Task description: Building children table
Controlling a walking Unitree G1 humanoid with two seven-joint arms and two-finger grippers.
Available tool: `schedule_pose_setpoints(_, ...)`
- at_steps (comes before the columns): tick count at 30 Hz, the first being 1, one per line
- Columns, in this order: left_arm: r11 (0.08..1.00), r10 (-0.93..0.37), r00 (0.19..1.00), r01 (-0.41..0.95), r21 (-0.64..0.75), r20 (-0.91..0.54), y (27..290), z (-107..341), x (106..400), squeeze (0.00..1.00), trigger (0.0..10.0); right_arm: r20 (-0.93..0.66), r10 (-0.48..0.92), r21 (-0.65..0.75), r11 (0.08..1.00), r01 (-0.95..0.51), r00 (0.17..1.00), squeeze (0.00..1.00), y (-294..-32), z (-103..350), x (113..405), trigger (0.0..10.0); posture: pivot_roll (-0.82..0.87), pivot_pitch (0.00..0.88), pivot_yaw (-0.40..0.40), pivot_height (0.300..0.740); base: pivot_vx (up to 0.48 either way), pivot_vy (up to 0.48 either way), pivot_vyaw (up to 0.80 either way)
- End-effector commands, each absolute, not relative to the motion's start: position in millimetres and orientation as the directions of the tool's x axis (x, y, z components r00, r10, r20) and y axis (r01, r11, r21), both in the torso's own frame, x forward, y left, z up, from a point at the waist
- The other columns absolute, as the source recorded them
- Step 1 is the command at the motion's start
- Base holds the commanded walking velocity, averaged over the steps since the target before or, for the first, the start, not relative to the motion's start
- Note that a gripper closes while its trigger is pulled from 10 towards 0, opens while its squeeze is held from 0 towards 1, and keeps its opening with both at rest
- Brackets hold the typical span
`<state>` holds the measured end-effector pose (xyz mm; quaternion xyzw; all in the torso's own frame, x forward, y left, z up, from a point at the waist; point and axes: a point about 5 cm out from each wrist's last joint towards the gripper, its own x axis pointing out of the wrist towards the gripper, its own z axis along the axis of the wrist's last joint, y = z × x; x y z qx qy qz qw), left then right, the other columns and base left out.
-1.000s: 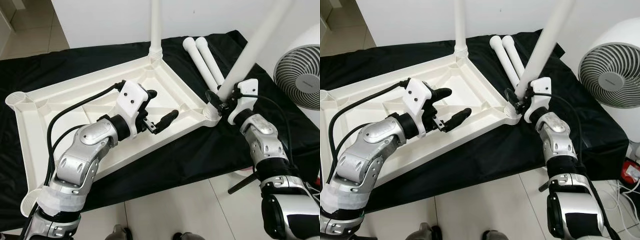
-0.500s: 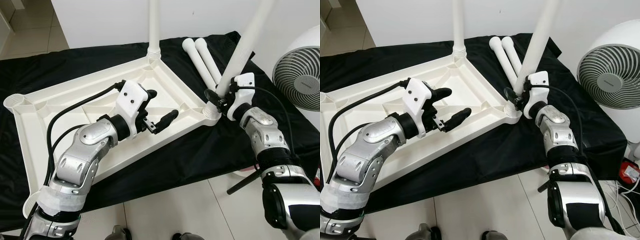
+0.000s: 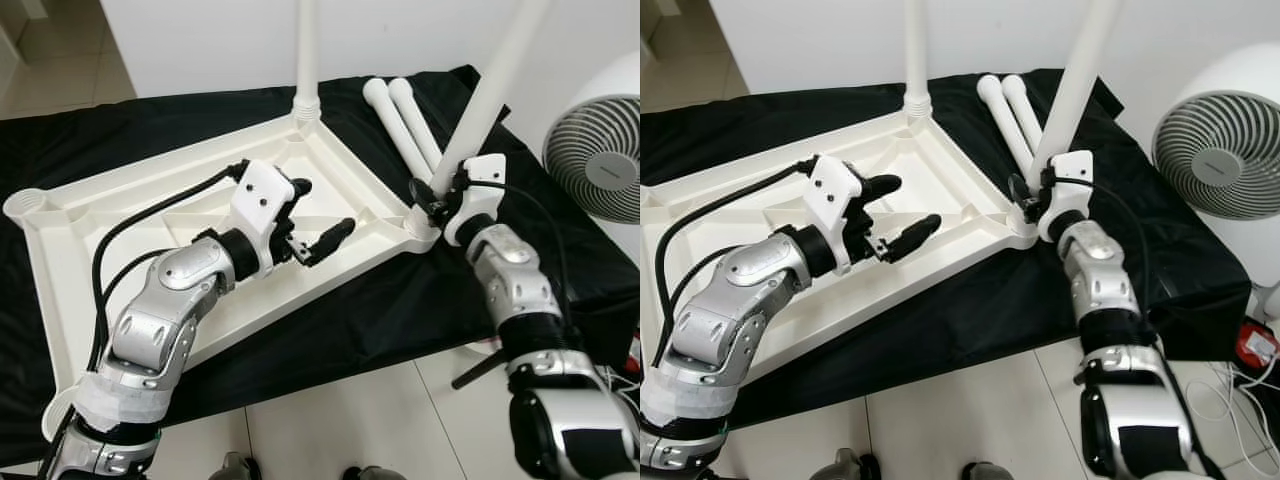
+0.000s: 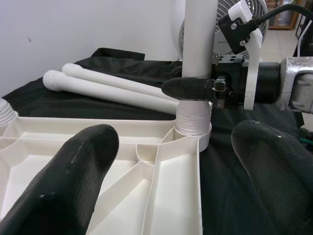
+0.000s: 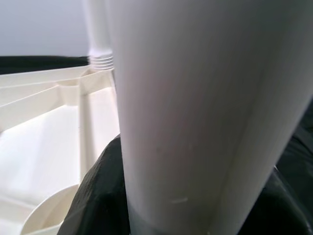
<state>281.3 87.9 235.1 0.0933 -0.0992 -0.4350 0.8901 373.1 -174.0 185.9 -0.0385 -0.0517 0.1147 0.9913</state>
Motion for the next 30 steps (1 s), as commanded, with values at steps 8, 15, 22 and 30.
schedule_pose_setpoints(8,0.621,-0.78,0.619,0.745,0.243,0.095,88.0,234.0,282.5,0.0,10.0,-0.108,-0.053,0.002,0.999,0.053,0.993,0.0,-178.1,133.5,363.8,10.0,-0.07,0.147,0.042,0.74,0.0,0.0,0.0)
schedule_pose_setpoints(15,0.623,-0.778,0.62,0.744,0.241,0.098,88.1,233.9,282.2,0.0,10.0,-0.077,-0.204,0.029,0.978,0.207,0.976,0.0,-164.2,138.0,359.9,10.0,-0.07,0.145,0.04,0.74,0.0,0.0,0.0)
schedule_pose_setpoints(22,0.621,-0.78,0.617,0.746,0.238,0.103,85.7,233.3,282.0,0.0,10.0,-0.035,-0.348,0.035,0.936,0.349,0.937,0.0,-149.1,145.5,355.4,10.0,-0.07,0.134,0.029,0.74,0.0,0.0,0.0)
schedule_pose_setpoints(30,0.62,-0.782,0.614,0.749,0.235,0.106,82.8,232.1,282.0,0.0,10.0,-0.038,-0.336,0.079,0.938,0.338,0.941,0.0,-140.7,152.5,361.0,10.0,-0.07,0.124,0.019,0.74,0.0,0.0,0.0)
